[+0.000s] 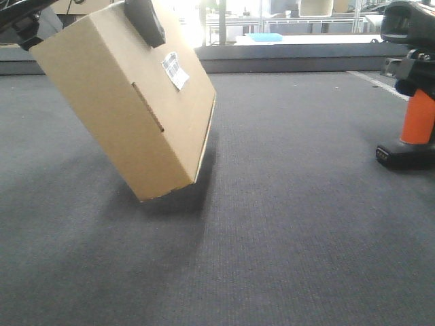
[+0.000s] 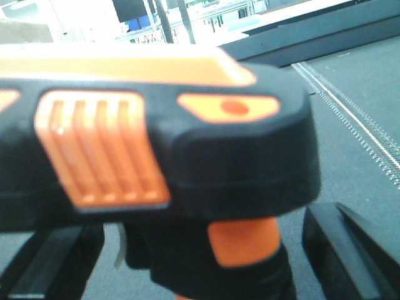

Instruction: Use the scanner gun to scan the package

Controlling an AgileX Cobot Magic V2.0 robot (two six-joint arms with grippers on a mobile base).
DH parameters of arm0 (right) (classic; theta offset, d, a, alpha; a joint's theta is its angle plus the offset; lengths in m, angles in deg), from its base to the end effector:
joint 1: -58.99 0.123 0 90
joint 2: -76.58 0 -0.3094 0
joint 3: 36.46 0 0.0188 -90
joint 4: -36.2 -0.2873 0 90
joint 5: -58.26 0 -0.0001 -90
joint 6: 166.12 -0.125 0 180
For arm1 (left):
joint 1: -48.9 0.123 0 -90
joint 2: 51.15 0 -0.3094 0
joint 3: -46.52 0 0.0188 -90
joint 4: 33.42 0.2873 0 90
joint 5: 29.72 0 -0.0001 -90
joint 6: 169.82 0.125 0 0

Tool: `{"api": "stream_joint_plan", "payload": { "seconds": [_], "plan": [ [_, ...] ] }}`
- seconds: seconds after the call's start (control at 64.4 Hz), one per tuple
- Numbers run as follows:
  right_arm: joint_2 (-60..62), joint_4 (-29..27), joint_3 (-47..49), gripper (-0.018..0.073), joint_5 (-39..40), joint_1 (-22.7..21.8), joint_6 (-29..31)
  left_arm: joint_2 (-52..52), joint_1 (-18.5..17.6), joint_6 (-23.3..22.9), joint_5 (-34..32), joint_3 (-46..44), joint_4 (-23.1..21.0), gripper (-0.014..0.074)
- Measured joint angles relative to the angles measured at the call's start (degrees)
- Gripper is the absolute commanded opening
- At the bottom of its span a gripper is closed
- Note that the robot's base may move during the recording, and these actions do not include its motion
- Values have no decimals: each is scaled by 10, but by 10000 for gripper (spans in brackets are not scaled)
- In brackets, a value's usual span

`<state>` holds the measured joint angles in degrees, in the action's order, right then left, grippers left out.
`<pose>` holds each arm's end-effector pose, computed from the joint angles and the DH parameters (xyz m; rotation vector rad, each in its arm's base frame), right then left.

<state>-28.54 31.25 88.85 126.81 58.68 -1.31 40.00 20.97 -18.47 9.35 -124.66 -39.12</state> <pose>0.3220 -0.0118 0.1555 0.3021 1.5675 0.1628 0.3271 -0.1823 0.3070 -0.0830 2.4989 -0.5432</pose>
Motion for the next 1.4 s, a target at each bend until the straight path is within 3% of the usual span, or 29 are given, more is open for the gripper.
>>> {"api": "stream_joint_plan", "payload": {
  "seconds": [0.341,0.419,0.605,0.714,0.9,1.164,1.273,1.397],
  "plan": [
    [0,-4,2,530,0,0,0,0,0,0,0,0,0,-111],
    [0,-6,2,436,0,0,0,0,0,0,0,0,0,-111],
    [0,-10,2,26,0,0,0,0,0,0,0,0,0,-111],
    [0,-10,2,-170,0,0,0,0,0,0,0,0,0,-111],
    [-1,-4,2,-158,0,0,14,0,0,0,0,0,0,-111],
    [65,5,1,-160,-34,7,110,0,0,0,-1,0,-4,-111],
    [118,-23,1,-160,-56,23,167,0,0,-6,-9,0,-11,-111],
    [162,-93,1,-160,-85,58,256,0,0,-27,-31,0,-15,-111]
  ]
}}
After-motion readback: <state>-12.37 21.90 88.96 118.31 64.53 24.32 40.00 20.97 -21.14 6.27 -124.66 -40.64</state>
